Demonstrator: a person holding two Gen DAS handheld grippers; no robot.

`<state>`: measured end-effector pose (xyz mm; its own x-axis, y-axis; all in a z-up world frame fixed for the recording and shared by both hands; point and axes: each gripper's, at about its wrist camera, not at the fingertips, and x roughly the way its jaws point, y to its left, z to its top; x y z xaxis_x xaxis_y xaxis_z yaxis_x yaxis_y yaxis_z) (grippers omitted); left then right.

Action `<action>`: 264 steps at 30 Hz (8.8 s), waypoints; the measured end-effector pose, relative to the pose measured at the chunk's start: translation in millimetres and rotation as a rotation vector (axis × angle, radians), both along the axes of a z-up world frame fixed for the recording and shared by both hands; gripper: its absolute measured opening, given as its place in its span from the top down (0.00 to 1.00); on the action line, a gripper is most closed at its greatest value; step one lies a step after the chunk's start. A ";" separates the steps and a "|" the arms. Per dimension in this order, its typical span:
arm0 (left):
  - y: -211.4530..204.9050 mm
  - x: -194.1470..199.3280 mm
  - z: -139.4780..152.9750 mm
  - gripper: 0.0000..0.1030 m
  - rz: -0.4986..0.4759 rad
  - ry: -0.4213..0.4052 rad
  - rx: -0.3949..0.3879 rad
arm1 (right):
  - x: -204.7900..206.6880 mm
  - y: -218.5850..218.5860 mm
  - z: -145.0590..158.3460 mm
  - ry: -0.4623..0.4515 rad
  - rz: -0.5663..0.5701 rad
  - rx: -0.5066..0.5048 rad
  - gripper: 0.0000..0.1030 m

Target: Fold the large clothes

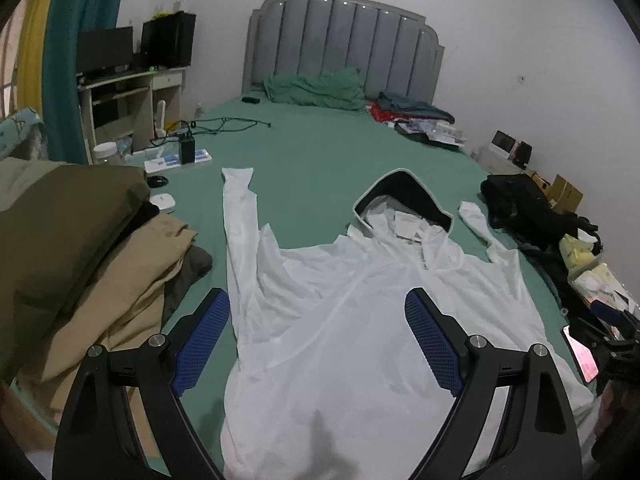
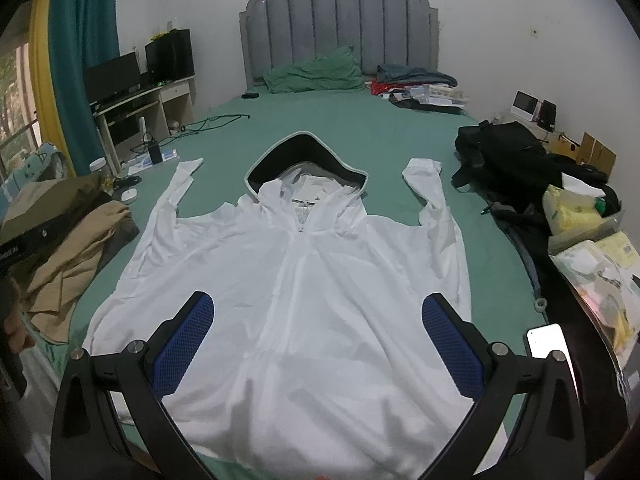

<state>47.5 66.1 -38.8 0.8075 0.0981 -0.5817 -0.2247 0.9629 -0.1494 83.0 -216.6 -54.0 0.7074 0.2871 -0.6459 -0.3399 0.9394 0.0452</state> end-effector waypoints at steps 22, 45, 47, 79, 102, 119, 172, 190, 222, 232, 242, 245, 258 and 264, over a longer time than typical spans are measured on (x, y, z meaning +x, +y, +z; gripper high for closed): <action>120.1 233.5 -88.9 0.11 0.154 0.202 0.003 | 164.7 25.9 -57.7 0.102 0.115 -0.074 0.00; 156.8 263.8 -38.1 0.97 0.204 0.140 0.055 | 174.0 3.4 -57.9 0.096 0.118 -0.036 0.00; 141.1 245.4 -13.4 0.97 0.184 0.098 0.041 | 159.6 -3.5 -47.1 0.090 0.108 0.016 0.00; -25.0 136.1 -61.2 0.52 -0.186 0.293 -0.101 | 128.6 -74.4 -66.7 0.195 0.012 0.175 0.01; 120.9 159.3 -131.3 0.98 0.004 0.342 -0.020 | 181.7 52.8 -91.0 0.287 0.168 0.010 0.41; 111.2 159.7 -130.6 0.97 -0.053 0.381 -0.135 | 185.3 84.7 -81.4 0.256 0.128 -0.014 0.94; 94.7 165.0 -146.4 0.95 -0.035 0.419 0.062 | 170.5 19.7 -94.2 0.190 -0.117 -0.050 0.93; 96.1 170.0 -98.1 0.83 -0.021 0.268 -0.086 | 181.0 -66.7 -76.4 0.173 -0.335 -0.148 0.39; 107.5 190.1 -114.1 0.61 0.090 0.247 0.027 | 391.1 -86.3 -123.1 0.288 -0.004 -0.165 0.97; 113.1 180.9 -94.9 0.61 0.096 0.219 -0.033 | 316.2 -72.8 -13.1 0.121 -0.045 -0.176 0.97; 103.4 162.2 -67.1 0.61 0.031 0.165 -0.086 | 237.6 -18.1 66.0 0.012 -0.052 -0.152 0.97; 108.3 156.8 -62.3 0.61 0.024 0.162 -0.105 | 216.5 13.9 65.1 0.016 -0.027 -0.108 0.97; 154.2 142.6 -51.3 0.61 0.057 0.170 -0.203 | 150.4 148.6 -44.1 0.164 0.256 0.060 0.95; 163.0 146.5 -66.2 0.61 0.060 0.231 -0.239 | 117.6 175.1 -94.4 0.319 0.331 -0.100 0.83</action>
<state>194.0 229.2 -105.0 0.6483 -0.0200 -0.7611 -0.3341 0.8908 -0.3080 200.6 -41.5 -148.4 0.3502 0.3891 -0.8520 -0.6056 0.7880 0.1110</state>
